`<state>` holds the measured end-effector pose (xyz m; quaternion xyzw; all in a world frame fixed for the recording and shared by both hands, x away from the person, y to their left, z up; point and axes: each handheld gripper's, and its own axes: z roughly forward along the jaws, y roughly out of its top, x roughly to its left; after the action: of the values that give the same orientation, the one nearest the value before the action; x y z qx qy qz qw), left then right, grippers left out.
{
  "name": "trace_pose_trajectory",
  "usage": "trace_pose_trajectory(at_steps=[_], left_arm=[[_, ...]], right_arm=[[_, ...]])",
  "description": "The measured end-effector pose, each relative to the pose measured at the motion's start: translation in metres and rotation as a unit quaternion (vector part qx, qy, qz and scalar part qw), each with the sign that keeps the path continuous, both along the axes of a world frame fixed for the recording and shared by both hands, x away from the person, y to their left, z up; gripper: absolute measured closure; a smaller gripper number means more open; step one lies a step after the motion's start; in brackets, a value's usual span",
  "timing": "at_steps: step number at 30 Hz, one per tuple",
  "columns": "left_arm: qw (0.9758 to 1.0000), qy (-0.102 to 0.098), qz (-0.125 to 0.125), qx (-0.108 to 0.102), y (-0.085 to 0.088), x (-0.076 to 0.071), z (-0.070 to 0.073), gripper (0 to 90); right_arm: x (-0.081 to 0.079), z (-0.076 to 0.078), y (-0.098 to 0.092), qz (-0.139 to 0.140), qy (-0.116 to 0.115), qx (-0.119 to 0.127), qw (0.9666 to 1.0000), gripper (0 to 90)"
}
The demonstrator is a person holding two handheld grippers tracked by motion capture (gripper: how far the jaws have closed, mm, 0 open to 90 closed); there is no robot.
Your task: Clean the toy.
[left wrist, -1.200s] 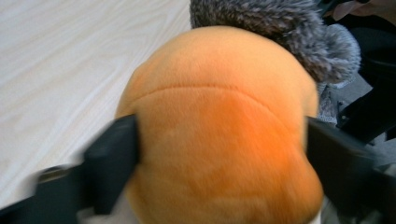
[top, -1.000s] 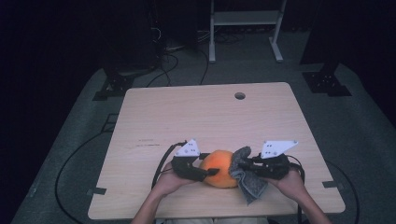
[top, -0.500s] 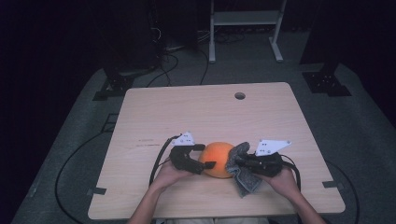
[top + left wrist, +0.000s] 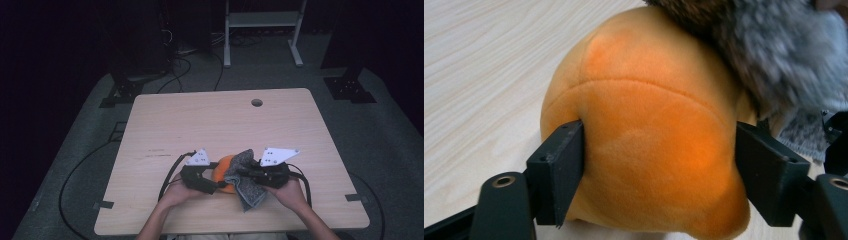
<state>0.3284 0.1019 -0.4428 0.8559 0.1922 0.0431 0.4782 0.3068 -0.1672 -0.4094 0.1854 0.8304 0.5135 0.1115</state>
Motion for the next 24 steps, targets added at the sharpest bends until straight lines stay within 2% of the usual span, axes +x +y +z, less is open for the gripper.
trace_pose_trajectory(at_steps=[4,8,10,13,16,17,20,22,24], left_arm=[[0.9999,-0.010,-0.003,0.012,0.002,-0.005,-0.002,26.4],[0.9995,-0.021,-0.008,0.022,0.003,-0.010,-0.002,26.3],[0.9993,-0.027,-0.012,0.024,0.003,-0.011,-0.002,26.3],[0.9985,-0.043,-0.018,0.028,0.001,-0.014,-0.001,25.9],[0.9973,-0.061,-0.024,0.033,-0.002,-0.018,0.000,25.9],[0.9961,-0.072,-0.030,0.041,-0.003,-0.020,0.000,25.9],[0.9947,-0.085,-0.033,0.048,-0.005,-0.024,0.000,25.9],[0.9949,-0.081,-0.038,0.047,-0.004,-0.025,0.001,24.0],[0.9971,-0.059,-0.038,0.032,-0.001,-0.022,0.001,16.4]], right_arm=[[-0.004,-0.006,-0.015,-0.022,-0.001,-0.004,0.9997,79.8],[-0.005,-0.016,-0.037,-0.049,0.013,-0.020,0.9985,79.8],[-0.005,-0.027,-0.049,-0.064,0.030,-0.029,0.9971,79.7],[-0.008,-0.032,-0.058,-0.066,0.044,-0.026,0.9965,79.7],[-0.013,-0.018,-0.055,-0.046,0.028,-0.001,0.9985,79.7],[-0.014,-0.013,-0.051,-0.040,0.021,0.005,0.9990,79.7],[-0.014,0.004,-0.031,-0.012,-0.005,0.012,0.9998,79.7],[-0.011,0.008,-0.018,-0.001,-0.010,-0.010,0.9999,79.7],[-0.008,0.003,-0.012,0.005,-0.005,-0.024,0.9997,79.7]])
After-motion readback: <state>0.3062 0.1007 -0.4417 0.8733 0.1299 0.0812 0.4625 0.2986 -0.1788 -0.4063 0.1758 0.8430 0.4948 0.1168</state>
